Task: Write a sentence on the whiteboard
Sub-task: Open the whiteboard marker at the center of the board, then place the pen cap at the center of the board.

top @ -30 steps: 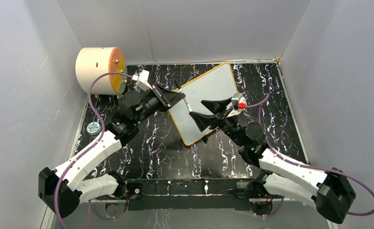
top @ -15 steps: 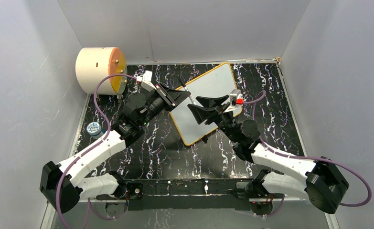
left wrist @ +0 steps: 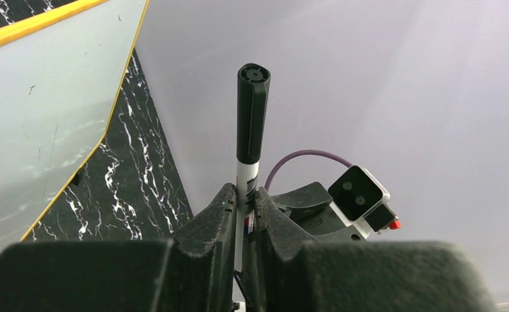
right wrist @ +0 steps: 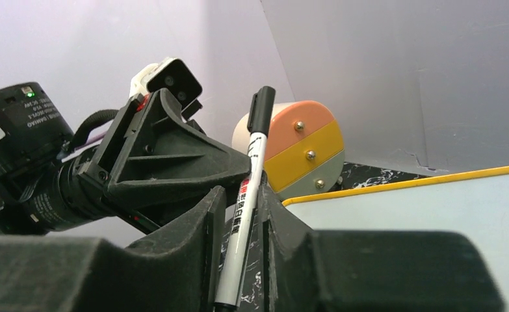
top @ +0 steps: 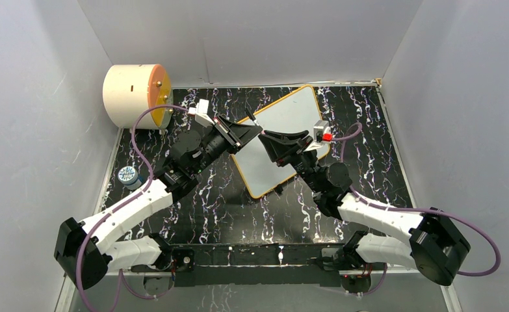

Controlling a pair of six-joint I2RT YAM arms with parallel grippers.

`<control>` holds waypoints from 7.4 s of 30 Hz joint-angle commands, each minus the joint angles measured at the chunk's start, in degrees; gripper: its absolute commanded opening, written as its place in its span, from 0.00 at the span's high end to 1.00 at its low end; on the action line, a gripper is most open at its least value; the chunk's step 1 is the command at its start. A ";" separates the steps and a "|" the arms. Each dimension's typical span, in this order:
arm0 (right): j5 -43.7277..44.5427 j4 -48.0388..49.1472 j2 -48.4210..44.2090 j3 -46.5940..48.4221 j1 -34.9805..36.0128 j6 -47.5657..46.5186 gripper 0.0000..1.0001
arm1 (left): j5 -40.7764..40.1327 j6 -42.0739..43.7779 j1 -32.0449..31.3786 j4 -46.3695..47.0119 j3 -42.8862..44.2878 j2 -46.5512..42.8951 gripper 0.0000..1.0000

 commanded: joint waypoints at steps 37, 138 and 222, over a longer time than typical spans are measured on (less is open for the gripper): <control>-27.65 -70.87 -13.65 23.47 -9.55 -16.69 1.00 | 1.20 59.10 -0.61 -39.42 10.68 -8.37 0.40; -37.29 -75.83 -2.40 30.05 -9.62 -4.38 0.68 | 25.33 108.02 -1.01 -27.34 -2.14 -7.49 1.00; -13.63 -72.37 -25.89 15.04 -11.79 -21.90 1.00 | -7.79 56.13 22.50 -33.92 1.74 8.14 1.00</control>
